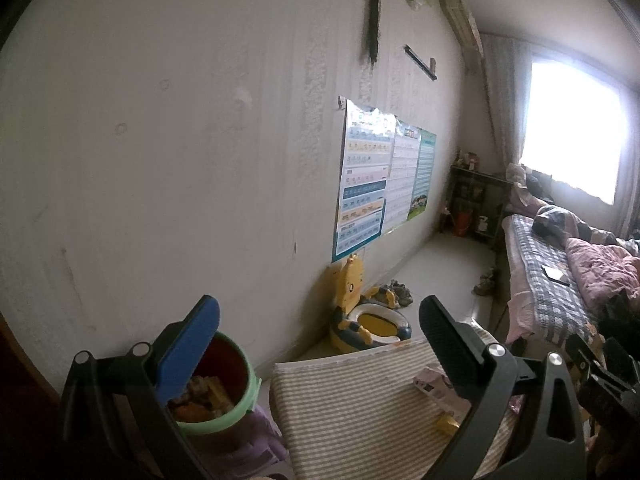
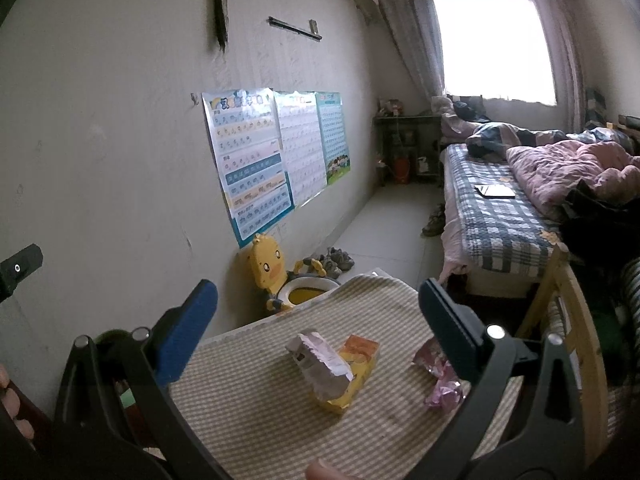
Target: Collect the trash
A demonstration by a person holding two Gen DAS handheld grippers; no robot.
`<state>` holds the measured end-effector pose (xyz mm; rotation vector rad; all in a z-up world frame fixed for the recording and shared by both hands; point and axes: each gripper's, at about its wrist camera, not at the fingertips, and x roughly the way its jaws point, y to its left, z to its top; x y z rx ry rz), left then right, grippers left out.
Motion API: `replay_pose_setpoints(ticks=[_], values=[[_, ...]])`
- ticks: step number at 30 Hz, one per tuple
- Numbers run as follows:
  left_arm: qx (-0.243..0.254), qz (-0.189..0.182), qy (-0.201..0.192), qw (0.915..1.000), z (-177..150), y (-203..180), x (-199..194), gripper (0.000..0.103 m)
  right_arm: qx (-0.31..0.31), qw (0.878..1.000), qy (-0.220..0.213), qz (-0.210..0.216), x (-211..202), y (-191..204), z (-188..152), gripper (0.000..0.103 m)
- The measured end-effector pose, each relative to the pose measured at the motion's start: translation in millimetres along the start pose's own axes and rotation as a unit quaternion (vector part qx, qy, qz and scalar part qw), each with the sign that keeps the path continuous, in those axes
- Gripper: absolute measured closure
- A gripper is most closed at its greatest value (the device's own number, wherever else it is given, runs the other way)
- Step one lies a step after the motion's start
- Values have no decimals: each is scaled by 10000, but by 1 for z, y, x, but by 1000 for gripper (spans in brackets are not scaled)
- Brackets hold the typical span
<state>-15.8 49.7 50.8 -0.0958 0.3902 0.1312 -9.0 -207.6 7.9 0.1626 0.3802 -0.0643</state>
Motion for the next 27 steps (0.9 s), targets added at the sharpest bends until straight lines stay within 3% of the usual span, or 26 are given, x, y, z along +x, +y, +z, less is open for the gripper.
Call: replay_pose_setpoints(ticks=[27], values=[[-20,92,107,9999,-2,6,4,8,-224,9995,142,155,3,3,-3,4]])
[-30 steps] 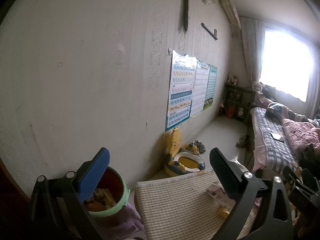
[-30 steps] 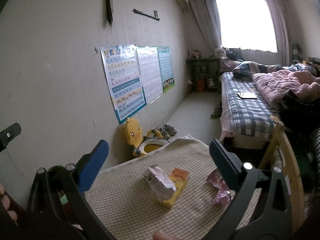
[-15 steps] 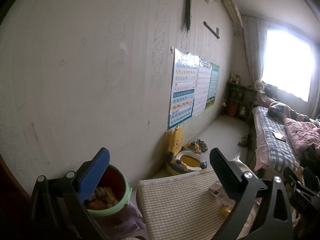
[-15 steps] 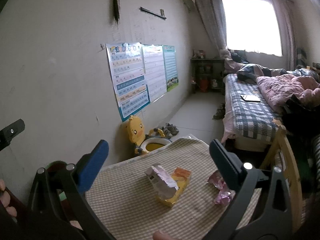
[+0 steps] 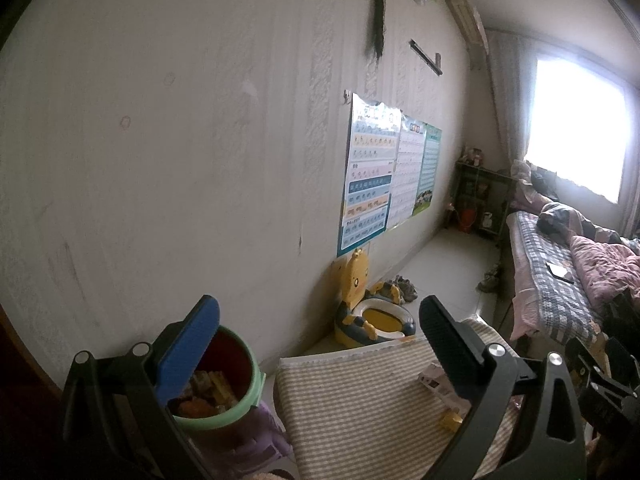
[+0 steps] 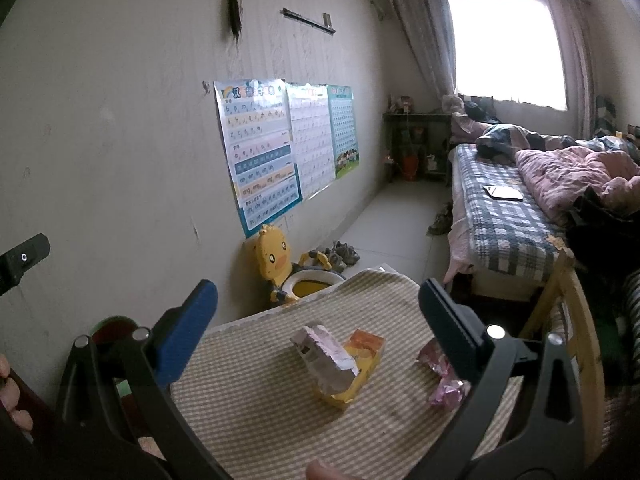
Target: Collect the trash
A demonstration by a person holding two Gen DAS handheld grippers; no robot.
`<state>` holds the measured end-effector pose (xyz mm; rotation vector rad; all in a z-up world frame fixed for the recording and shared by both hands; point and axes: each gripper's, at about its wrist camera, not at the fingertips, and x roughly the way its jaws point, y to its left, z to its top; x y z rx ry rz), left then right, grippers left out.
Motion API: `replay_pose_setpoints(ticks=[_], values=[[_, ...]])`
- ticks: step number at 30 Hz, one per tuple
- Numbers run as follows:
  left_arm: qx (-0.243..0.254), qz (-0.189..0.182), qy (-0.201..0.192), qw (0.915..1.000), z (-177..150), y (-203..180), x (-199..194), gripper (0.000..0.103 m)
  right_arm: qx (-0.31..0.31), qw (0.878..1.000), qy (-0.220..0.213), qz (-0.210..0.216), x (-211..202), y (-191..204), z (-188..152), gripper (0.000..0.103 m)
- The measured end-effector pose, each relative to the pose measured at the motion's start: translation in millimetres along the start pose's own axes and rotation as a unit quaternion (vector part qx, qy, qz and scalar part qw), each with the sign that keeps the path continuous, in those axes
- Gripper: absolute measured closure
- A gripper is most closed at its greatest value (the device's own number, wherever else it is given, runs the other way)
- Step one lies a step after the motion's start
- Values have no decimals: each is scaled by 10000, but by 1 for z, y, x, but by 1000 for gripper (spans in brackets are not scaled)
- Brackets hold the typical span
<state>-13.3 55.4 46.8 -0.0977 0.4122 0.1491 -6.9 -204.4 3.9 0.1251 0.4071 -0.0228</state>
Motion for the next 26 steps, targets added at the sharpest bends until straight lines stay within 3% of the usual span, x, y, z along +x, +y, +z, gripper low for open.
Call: replay_pose_setpoints(ticks=[17,26], values=[[19,44,117,9999,-6,1,8,8,-104,9999,132,-12,5,0,-2,4],[-138,268,571,9979,-18,3,28,8,-369,9988,290,-128,3,3,13,4]])
